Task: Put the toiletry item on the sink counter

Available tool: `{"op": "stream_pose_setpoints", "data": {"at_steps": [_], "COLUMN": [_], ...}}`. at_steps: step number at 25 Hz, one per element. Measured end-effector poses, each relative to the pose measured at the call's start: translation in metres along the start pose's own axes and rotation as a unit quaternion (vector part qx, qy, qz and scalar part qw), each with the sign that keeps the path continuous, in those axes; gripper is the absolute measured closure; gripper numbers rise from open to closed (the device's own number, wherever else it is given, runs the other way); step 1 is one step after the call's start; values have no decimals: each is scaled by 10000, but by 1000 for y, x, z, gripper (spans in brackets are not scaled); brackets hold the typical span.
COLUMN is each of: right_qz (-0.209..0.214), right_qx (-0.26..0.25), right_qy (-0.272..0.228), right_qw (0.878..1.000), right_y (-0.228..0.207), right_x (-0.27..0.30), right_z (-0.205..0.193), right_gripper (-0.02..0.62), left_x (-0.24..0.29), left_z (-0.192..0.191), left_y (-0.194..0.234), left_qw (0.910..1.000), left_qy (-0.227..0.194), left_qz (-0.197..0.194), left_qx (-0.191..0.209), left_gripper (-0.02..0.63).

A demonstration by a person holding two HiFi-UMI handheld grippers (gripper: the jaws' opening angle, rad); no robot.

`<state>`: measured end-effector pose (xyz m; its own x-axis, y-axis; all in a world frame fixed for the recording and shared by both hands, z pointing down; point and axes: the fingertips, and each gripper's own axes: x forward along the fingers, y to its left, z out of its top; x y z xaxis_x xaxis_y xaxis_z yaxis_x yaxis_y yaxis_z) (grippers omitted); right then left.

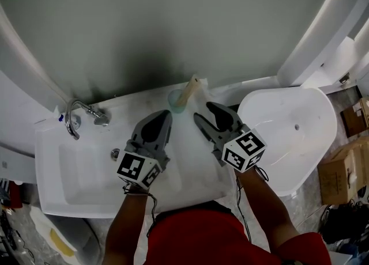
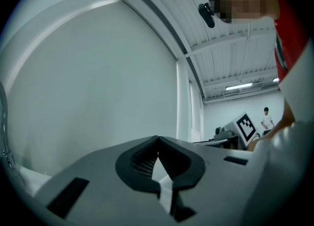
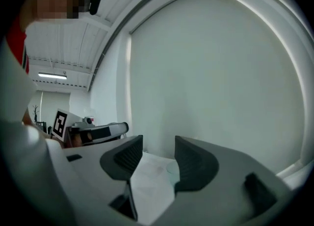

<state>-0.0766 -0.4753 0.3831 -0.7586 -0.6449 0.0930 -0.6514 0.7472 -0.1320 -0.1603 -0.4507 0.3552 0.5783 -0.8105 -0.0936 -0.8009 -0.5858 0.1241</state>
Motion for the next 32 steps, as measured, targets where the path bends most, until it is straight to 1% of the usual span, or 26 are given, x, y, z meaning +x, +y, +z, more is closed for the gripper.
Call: {"op": "stream_pose_setpoints", "data": {"at_steps": [1,2,4,5,8,11,14,19,24,32], "right_qz": [46,74,119,151,258,333,367,466,453,446], "right_qx": [-53,-113,-241,-301,-514,-780,-880,-878,-840,-805], "right_qy": [-78,-162,-331,-395,-476,-519,-591,-569,-517,-484], "right_qw": [9999,9998,9991,9987,9972,9950,9937,9934,9941,9946], "right_y": [7,13,24,29,46,62,73,80,79,79], "right_x": [-4,-8,-15,-18,-26,-31,-34,-36,-38,-39], "right_z": [6,12,22,26,36,41,45,44,40,38], "right_gripper": [382,410,494,518,550,561,566,568,568,568], "left_x": [-3,-6,-11,-13,-19,-24,-28,-33,-33,-34], "left_z": [4,8,16,20,29,35,38,36,35,31], "left_y": [-4,-8,-17,-22,-35,-45,-52,-54,-53,-52], "left_qw": [10000,10000,9998,9997,9993,9991,9989,9991,9994,9995], "left_qy": [-29,-59,-115,-137,-165,-202,-216,-214,-192,-162], "left_qz": [-19,-37,-89,-124,-219,-260,-293,-261,-187,-177], "left_qx": [22,49,109,143,242,256,295,272,233,201], "left_gripper": [589,589,589,589,589,589,589,589,589,589]}}
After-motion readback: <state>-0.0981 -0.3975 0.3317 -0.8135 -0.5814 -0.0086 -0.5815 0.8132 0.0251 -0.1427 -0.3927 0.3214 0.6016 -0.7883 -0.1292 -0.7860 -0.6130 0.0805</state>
